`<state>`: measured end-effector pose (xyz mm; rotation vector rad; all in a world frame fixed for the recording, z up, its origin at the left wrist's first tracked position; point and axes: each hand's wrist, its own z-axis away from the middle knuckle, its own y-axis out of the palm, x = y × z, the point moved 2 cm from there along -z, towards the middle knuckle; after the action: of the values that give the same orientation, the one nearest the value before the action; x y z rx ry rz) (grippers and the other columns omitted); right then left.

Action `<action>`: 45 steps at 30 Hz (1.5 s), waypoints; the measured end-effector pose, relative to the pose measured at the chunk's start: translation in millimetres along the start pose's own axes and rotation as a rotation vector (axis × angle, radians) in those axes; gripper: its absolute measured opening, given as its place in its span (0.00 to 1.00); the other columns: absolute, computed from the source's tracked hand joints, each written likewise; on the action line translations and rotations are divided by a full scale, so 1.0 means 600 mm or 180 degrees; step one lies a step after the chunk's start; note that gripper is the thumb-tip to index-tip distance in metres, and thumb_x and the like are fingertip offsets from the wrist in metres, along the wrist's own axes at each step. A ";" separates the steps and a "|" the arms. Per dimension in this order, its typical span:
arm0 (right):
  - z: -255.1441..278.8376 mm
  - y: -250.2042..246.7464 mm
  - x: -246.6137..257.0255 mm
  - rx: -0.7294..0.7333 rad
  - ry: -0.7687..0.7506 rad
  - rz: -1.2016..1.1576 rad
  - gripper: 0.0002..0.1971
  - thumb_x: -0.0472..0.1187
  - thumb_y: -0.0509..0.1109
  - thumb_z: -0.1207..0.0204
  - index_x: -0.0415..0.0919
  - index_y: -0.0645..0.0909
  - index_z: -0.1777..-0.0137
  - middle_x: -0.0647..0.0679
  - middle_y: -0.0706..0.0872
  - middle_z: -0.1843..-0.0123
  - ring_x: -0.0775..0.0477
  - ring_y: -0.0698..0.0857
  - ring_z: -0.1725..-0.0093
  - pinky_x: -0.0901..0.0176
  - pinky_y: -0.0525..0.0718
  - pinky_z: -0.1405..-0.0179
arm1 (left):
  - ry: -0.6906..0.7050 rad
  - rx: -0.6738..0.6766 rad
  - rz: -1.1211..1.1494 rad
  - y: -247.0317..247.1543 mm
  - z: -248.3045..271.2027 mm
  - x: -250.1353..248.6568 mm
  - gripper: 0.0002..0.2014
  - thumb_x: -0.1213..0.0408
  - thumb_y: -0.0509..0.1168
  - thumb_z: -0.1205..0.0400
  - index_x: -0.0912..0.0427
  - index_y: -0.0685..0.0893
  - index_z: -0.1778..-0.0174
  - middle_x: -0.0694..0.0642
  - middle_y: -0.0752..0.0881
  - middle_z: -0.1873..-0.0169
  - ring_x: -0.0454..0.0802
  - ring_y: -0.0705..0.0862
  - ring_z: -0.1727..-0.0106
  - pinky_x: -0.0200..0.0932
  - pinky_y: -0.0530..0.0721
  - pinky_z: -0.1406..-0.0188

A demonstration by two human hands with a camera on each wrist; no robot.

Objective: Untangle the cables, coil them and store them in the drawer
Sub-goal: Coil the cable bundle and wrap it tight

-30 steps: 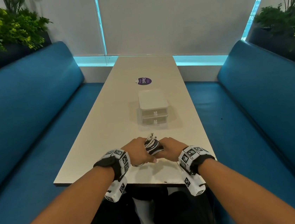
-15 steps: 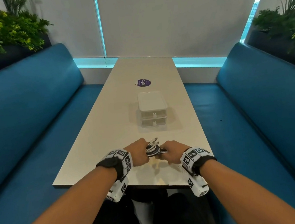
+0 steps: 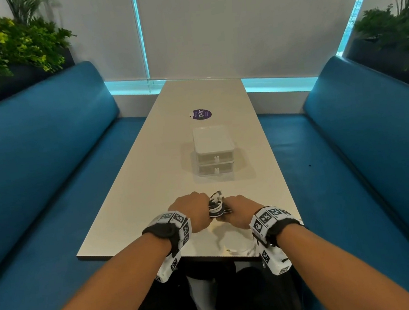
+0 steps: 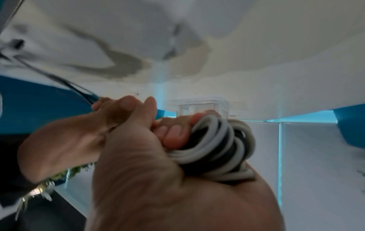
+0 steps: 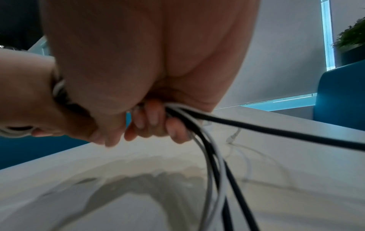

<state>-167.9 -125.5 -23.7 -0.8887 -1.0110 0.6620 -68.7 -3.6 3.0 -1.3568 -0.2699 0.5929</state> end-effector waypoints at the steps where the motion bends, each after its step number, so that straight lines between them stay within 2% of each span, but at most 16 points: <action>1: 0.002 -0.002 -0.002 0.0037 0.0031 -0.0085 0.21 0.49 0.73 0.24 0.49 0.77 0.32 0.45 0.88 0.42 0.41 0.86 0.43 0.49 0.82 0.42 | 0.0003 -0.0002 -0.0203 -0.004 0.001 0.001 0.07 0.56 0.66 0.20 0.54 0.83 0.50 0.53 0.85 0.59 0.53 0.85 0.62 0.45 0.82 0.63; 5: 0.010 -0.020 -0.001 0.0076 -0.0041 -0.0397 0.48 0.58 0.81 0.34 0.53 0.57 0.20 0.47 0.83 0.37 0.45 0.82 0.41 0.50 0.79 0.38 | -0.0047 0.0043 -0.0372 -0.008 0.002 0.008 0.09 0.63 0.66 0.21 0.55 0.83 0.45 0.52 0.82 0.59 0.55 0.85 0.60 0.49 0.87 0.58; 8: 0.007 -0.028 0.010 -0.0062 -0.0255 -0.0298 0.59 0.62 0.83 0.41 0.56 0.50 0.15 0.48 0.78 0.31 0.48 0.77 0.33 0.50 0.74 0.31 | 0.0052 0.0086 -0.0469 -0.003 0.002 0.001 0.11 0.63 0.67 0.21 0.57 0.83 0.43 0.54 0.82 0.57 0.56 0.85 0.58 0.50 0.87 0.55; 10: -0.001 -0.022 0.016 0.0007 -0.0343 -0.0016 0.54 0.67 0.81 0.43 0.57 0.59 0.19 0.49 0.79 0.31 0.47 0.78 0.33 0.46 0.77 0.31 | 0.0152 0.0094 -0.0605 0.000 0.003 -0.006 0.12 0.62 0.68 0.21 0.57 0.82 0.41 0.55 0.84 0.54 0.57 0.86 0.56 0.49 0.85 0.57; 12: -0.004 -0.014 0.022 0.0183 -0.0249 0.0379 0.40 0.70 0.78 0.41 0.52 0.72 0.32 0.49 0.84 0.41 0.44 0.83 0.42 0.45 0.82 0.40 | 0.0222 0.0128 -0.0728 0.002 0.005 -0.013 0.12 0.61 0.69 0.20 0.56 0.83 0.42 0.54 0.85 0.54 0.56 0.85 0.57 0.47 0.81 0.60; 13: -0.004 -0.011 0.025 0.0224 -0.0184 0.0570 0.36 0.70 0.77 0.40 0.49 0.74 0.39 0.49 0.85 0.45 0.43 0.83 0.47 0.46 0.83 0.45 | 0.0255 0.0149 -0.0786 0.004 0.006 -0.016 0.10 0.60 0.69 0.20 0.56 0.84 0.44 0.54 0.85 0.54 0.55 0.84 0.59 0.46 0.80 0.60; 18: -0.004 -0.001 0.024 0.0012 -0.0201 0.0801 0.26 0.64 0.73 0.38 0.50 0.78 0.46 0.50 0.86 0.55 0.44 0.85 0.57 0.47 0.87 0.54 | 0.0275 0.0103 -0.0967 0.012 0.009 -0.023 0.07 0.63 0.66 0.19 0.57 0.84 0.46 0.55 0.87 0.52 0.58 0.86 0.54 0.47 0.79 0.60; 23: -0.005 -0.005 0.025 -0.0056 -0.0159 0.0641 0.21 0.62 0.72 0.38 0.54 0.80 0.47 0.53 0.87 0.55 0.46 0.85 0.56 0.50 0.86 0.55 | 0.0264 -0.0020 -0.0921 0.009 0.007 -0.019 0.03 0.62 0.65 0.20 0.54 0.82 0.53 0.52 0.82 0.61 0.55 0.79 0.63 0.47 0.79 0.61; 26: -0.009 -0.015 0.028 -0.0242 -0.0129 0.0415 0.21 0.64 0.72 0.38 0.54 0.76 0.49 0.53 0.86 0.57 0.45 0.85 0.59 0.50 0.86 0.57 | 0.0176 -0.0138 -0.0711 -0.001 0.003 -0.008 0.02 0.62 0.64 0.21 0.55 0.80 0.56 0.53 0.85 0.59 0.54 0.80 0.65 0.46 0.79 0.62; 28: -0.010 -0.023 0.028 -0.0358 -0.0183 -0.0047 0.26 0.64 0.73 0.38 0.57 0.71 0.44 0.52 0.87 0.58 0.47 0.86 0.59 0.51 0.86 0.57 | -0.0013 -0.0255 -0.0383 -0.007 -0.006 0.007 0.04 0.61 0.64 0.22 0.55 0.82 0.56 0.52 0.85 0.63 0.52 0.82 0.67 0.45 0.80 0.64; 31: -0.011 -0.035 0.027 -0.0442 -0.0163 -0.0547 0.35 0.57 0.76 0.32 0.61 0.64 0.27 0.49 0.88 0.53 0.47 0.87 0.55 0.53 0.83 0.53 | -0.0351 -0.0430 0.0268 -0.010 -0.022 0.031 0.04 0.56 0.64 0.23 0.52 0.80 0.59 0.51 0.83 0.66 0.53 0.82 0.68 0.43 0.78 0.68; 33: -0.012 -0.038 0.024 -0.0471 -0.0131 -0.0623 0.31 0.53 0.72 0.24 0.55 0.65 0.23 0.47 0.88 0.48 0.46 0.87 0.50 0.53 0.82 0.49 | -0.0535 -0.0529 0.0728 -0.011 -0.030 0.046 0.08 0.52 0.66 0.23 0.52 0.81 0.60 0.52 0.85 0.65 0.54 0.84 0.66 0.44 0.81 0.67; 36: -0.014 -0.037 0.019 -0.0560 -0.0071 -0.0505 0.12 0.50 0.62 0.16 0.46 0.76 0.37 0.46 0.88 0.57 0.45 0.85 0.59 0.51 0.83 0.57 | -0.0735 -0.0678 0.1589 -0.009 -0.038 0.064 0.12 0.48 0.71 0.25 0.53 0.84 0.59 0.53 0.86 0.64 0.56 0.86 0.62 0.46 0.85 0.61; 38: -0.014 -0.033 0.019 -0.0563 -0.0075 -0.0387 0.10 0.48 0.57 0.14 0.45 0.77 0.46 0.43 0.86 0.58 0.40 0.84 0.60 0.46 0.84 0.58 | -0.0756 -0.0748 0.2069 -0.006 -0.042 0.068 0.12 0.49 0.74 0.25 0.55 0.85 0.60 0.53 0.86 0.65 0.55 0.86 0.61 0.45 0.82 0.63; 42: -0.007 -0.017 0.013 -0.0438 -0.0023 -0.0574 0.08 0.48 0.53 0.13 0.49 0.72 0.48 0.41 0.85 0.57 0.39 0.88 0.60 0.42 0.87 0.56 | -0.0953 -0.0941 0.2888 -0.008 -0.043 0.072 0.14 0.55 0.75 0.22 0.59 0.81 0.66 0.54 0.80 0.74 0.57 0.81 0.68 0.42 0.73 0.70; 45: -0.001 -0.011 0.007 -0.0384 0.0053 -0.0469 0.11 0.43 0.51 0.12 0.43 0.75 0.44 0.48 0.81 0.58 0.42 0.83 0.60 0.49 0.83 0.55 | -0.1035 -0.0855 0.3165 -0.006 -0.040 0.070 0.15 0.57 0.74 0.22 0.62 0.79 0.67 0.57 0.78 0.80 0.56 0.80 0.78 0.39 0.75 0.77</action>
<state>-165.0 -125.9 -16.2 -0.9134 -1.0990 0.4726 -20.9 -1.1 -5.0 -1.6137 0.0991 1.6593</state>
